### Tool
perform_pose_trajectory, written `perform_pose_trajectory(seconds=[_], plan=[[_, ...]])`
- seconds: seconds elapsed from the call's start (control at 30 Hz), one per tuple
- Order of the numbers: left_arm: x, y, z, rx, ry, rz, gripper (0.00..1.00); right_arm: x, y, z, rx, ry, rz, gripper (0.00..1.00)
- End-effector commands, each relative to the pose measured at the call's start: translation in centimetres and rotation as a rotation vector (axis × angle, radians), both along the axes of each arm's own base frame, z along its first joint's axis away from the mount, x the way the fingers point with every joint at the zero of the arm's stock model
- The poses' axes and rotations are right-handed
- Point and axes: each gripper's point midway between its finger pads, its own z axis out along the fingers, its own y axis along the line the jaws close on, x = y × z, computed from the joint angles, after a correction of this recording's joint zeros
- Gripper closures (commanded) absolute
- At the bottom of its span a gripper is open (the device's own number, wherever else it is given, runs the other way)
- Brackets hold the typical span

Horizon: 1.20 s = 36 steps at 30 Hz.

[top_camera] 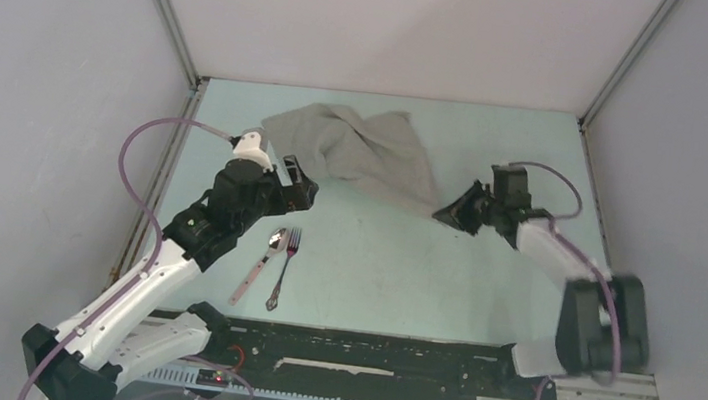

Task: Fold the napkin into a case and place the utensils inside
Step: Move the crumpled napkin to the corner of the board, then pick up the crumpled napkin from the center of the board.

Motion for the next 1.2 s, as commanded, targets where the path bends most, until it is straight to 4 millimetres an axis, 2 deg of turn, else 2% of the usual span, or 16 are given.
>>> perform_pose_trajectory(seconds=[0.0,0.1,0.13,0.17,0.23,0.3,0.33,0.4,0.47,0.57,0.63,0.67,0.73,0.93,1.07,1.17], plan=[[1.3,-1.7,1.3,-0.057,0.008,-0.029,0.0,-11.4,-6.0,-3.7,-0.294,0.176,-0.009,1.0],[1.9,-2.9,0.8,-0.076,0.025,-0.063,0.0,-16.0,-7.2,-3.1,-0.31,0.162,-0.039,0.96],[2.2,-3.1,0.6,-0.075,0.034,-0.069,0.0,-17.0,-7.1,-2.6,-0.3,0.133,-0.037,0.9],[2.4,-3.2,0.2,-0.069,0.045,-0.068,0.0,-17.5,-6.7,-1.3,-0.272,0.062,-0.026,0.79],[3.2,-3.2,-0.5,-0.056,0.066,-0.056,0.0,-17.8,-6.5,0.1,-0.257,-0.023,-0.019,0.48],[4.2,-2.8,-1.4,-0.039,0.09,-0.03,0.0,-16.3,-6.4,1.5,-0.223,-0.115,-0.035,0.21],[5.0,-2.3,-1.8,-0.031,0.1,-0.003,0.0,-15.0,-6.3,2.3,-0.221,-0.165,-0.03,0.02],[6.8,-1.6,-3.7,-0.007,0.17,0.038,0.03,-11.2,-6.9,5.0,-0.28,-0.228,-0.092,0.0],[8.7,-1.0,-5.1,0.019,0.233,0.079,0.06,-7.0,-7.3,5.8,-0.369,-0.258,-0.119,0.0],[11.4,0.5,-6.7,0.104,0.316,0.172,0.07,-0.5,-8.7,4.9,-0.563,-0.17,-0.115,0.0],[12.9,2.0,-7.8,0.197,0.379,0.266,0.08,3.2,-9.0,4.4,-0.65,-0.127,-0.074,0.0],[13.6,2.9,-8.5,0.238,0.413,0.319,0.09,5.1,-8.7,4.3,-0.667,-0.128,-0.04,0.01],[15.0,3.3,-10.1,0.263,0.472,0.353,0.11,7.9,-7.6,3.2,-0.671,-0.107,0.058,0.06],[18.5,3.6,-15.7,0.181,0.621,0.391,0.23,13.9,-6.5,-0.7,-0.739,-0.036,0.179,0.1],[19.2,4.0,-18.0,0.151,0.685,0.447,0.2,16.0,-6.3,-3.1,-0.804,-0.028,0.209,0.09],[19.8,4.3,-18.9,0.151,0.694,0.481,0.17,17.2,-6.4,-4.5,-0.819,-0.026,0.211,0.09]])
